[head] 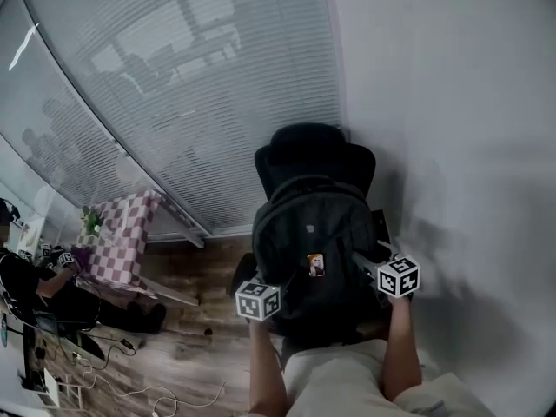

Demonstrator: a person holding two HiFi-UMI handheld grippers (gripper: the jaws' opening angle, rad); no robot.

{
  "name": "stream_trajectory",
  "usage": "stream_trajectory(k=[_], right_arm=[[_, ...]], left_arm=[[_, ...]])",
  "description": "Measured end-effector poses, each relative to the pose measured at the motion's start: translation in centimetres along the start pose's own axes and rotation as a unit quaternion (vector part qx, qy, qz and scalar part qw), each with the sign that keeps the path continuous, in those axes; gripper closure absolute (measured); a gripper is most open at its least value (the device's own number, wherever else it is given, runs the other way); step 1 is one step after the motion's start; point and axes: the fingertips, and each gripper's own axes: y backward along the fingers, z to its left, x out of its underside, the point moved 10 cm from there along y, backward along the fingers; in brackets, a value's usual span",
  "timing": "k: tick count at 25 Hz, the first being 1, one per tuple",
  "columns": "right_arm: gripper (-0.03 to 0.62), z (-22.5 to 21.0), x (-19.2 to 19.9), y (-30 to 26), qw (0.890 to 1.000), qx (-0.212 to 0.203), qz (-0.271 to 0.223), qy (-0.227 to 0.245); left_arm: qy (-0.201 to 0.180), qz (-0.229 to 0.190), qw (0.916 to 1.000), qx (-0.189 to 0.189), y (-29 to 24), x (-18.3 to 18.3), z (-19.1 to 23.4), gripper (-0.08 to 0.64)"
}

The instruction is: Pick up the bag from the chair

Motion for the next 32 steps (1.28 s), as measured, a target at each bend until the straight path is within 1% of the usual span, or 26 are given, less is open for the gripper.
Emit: stream_trajectory(k=[4, 8, 11, 19, 25, 32], right_arm=[[0.344, 0.2, -1.2, 0.1, 1.0, -0.006, -0.022, 0.012], [0.348, -0.3, -1.3, 1.9, 1.0, -0.009, -0.026, 0.012], [0.348, -0.4, -1.4, 2.0, 0.999, -0.006, -0.029, 0.013], [0.35, 0.0, -0.1, 1.9, 1.0, -0.008, -0.026, 0.007], [0.351, -0.2, 0.3, 2.5, 1.0, -0.023, -0.02, -0.001], [0.353, -0.1, 0.2, 1.9, 1.0, -0.024, -0.01, 0.004]], left_arm=[[-0.018, -0.021, 0.9996, -0.001, 0.1, -1.3, 0.1, 0.417], [-0.027, -0.025, 0.9993, 0.003, 0.0, -1.3, -1.3, 0.417], [-0.033, -0.026, 0.9991, 0.003, 0.0, -1.6, -1.6, 0.417], [-0.035, -0.022, 0.9992, 0.003, 0.2, -0.4, -1.3, 0.417], [-0.031, -0.02, 0.9993, 0.005, 0.1, 0.2, -1.6, 0.419], [-0.027, -0.019, 0.9994, 0.003, 0.4, 0.4, -1.4, 0.425]])
